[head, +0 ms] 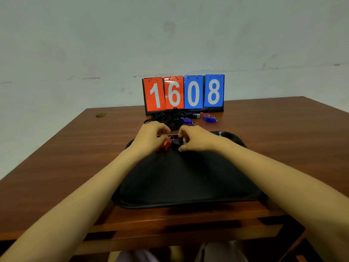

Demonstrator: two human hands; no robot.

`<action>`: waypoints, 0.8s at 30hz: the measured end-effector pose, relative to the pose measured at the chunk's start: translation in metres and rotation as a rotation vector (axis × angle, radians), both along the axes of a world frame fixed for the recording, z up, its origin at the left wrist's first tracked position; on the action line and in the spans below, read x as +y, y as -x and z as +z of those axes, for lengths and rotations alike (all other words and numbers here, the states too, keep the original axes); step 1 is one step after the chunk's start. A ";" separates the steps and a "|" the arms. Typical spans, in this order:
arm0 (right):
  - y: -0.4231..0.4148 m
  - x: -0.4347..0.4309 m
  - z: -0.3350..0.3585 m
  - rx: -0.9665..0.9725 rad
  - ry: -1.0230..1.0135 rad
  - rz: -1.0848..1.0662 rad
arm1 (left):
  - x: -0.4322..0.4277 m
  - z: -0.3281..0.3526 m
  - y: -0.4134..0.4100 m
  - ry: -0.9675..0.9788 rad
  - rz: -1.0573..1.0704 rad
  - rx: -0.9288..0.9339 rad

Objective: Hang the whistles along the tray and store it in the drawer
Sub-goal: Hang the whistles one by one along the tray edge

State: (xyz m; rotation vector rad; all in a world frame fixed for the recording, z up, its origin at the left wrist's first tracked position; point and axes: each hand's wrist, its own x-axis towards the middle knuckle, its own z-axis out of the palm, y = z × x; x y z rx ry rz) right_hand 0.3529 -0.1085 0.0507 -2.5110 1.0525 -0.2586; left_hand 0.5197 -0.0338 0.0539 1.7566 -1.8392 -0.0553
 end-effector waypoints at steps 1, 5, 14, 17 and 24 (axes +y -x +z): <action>-0.002 0.000 0.000 0.012 0.025 0.006 | 0.002 0.000 -0.006 0.006 -0.011 -0.042; -0.009 0.002 -0.001 0.041 0.089 0.026 | 0.005 -0.004 -0.024 -0.114 -0.056 -0.243; -0.022 0.006 -0.003 0.066 0.217 -0.067 | 0.012 -0.011 -0.031 -0.174 -0.097 -0.302; -0.029 0.010 -0.002 0.066 0.227 0.013 | 0.012 -0.014 -0.036 -0.156 -0.063 -0.375; -0.055 0.018 -0.007 0.091 0.198 0.049 | 0.017 -0.014 -0.058 -0.175 0.002 -0.289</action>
